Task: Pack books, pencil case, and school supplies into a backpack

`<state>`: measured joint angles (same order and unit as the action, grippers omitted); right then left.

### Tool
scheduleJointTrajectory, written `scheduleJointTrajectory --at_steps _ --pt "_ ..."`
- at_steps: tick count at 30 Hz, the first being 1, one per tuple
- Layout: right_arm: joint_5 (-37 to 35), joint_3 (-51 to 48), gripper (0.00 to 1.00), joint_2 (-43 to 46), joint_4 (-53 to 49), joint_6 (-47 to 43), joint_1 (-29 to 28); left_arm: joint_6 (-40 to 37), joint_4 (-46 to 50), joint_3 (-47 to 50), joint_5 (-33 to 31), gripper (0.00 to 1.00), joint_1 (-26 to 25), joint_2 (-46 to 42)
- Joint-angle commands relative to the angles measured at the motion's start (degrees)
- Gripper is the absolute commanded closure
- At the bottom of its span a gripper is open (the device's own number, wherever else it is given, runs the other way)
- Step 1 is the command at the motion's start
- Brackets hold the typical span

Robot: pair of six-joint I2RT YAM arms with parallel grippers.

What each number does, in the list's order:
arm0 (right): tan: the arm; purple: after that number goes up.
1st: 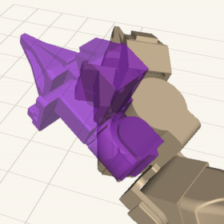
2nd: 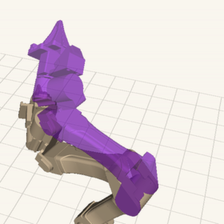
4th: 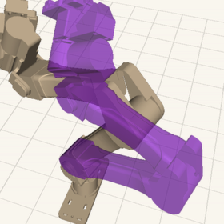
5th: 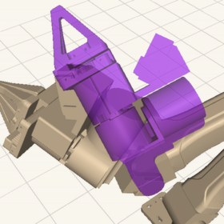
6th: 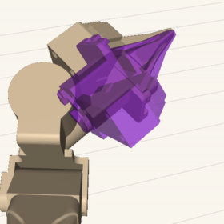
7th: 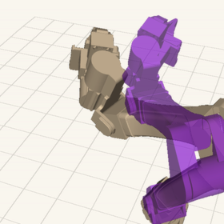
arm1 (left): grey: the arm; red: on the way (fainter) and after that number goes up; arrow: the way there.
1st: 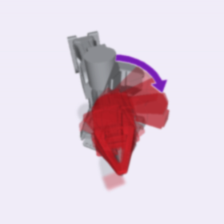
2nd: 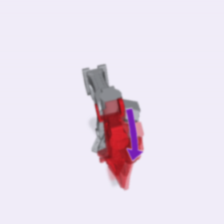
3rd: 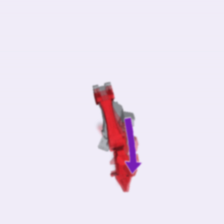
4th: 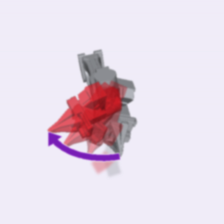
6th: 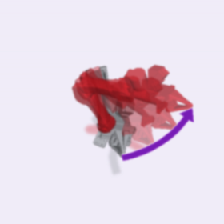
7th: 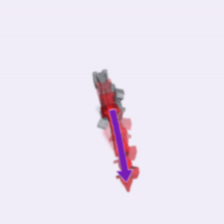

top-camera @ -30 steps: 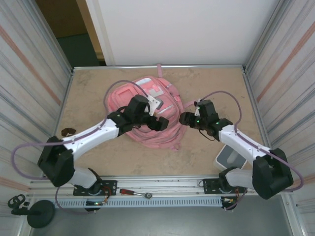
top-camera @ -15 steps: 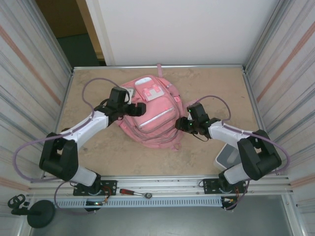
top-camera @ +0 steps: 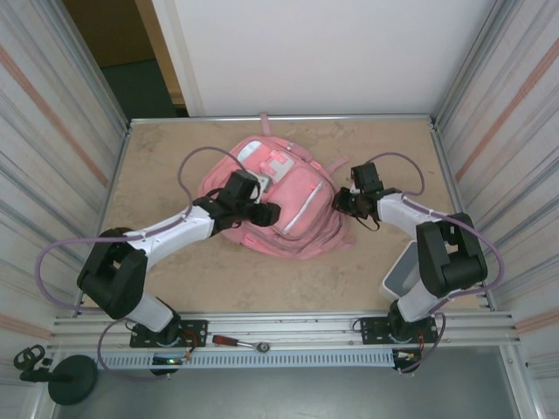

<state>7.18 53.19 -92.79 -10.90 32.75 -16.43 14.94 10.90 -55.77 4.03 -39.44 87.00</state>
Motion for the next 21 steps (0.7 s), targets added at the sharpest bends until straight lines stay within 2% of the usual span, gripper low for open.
scheduleJointTrajectory --at_steps 1,6,9,12,17,21 --pt "2.76 6.91 0.75 -3.27 -3.50 -6.30 -0.86 2.00 2.98 0.97 7.57 0.34 -5.91 1.70" --pt "-1.00 13.27 0.72 -5.00 -9.72 -10.11 0.09 2.67 3.59 0.49 4.91 0.30 -6.53 -1.14" --pt "-2.49 11.59 0.66 -0.83 -10.55 -10.52 0.08 3.01 4.57 0.22 1.93 0.26 -6.53 -4.30" --pt "-3.41 7.34 0.57 5.11 -10.56 -9.73 -0.55 3.32 4.19 0.13 1.93 0.25 -6.66 -6.30" --pt "-5.25 -0.59 0.48 13.38 -9.65 -7.94 -2.19 3.60 3.99 -2.23 3.59 0.38 -6.81 -3.67" --pt "-4.89 -4.75 0.46 15.62 -9.65 -7.07 -2.68 3.70 5.55 -4.96 -0.30 0.43 -6.82 0.20"
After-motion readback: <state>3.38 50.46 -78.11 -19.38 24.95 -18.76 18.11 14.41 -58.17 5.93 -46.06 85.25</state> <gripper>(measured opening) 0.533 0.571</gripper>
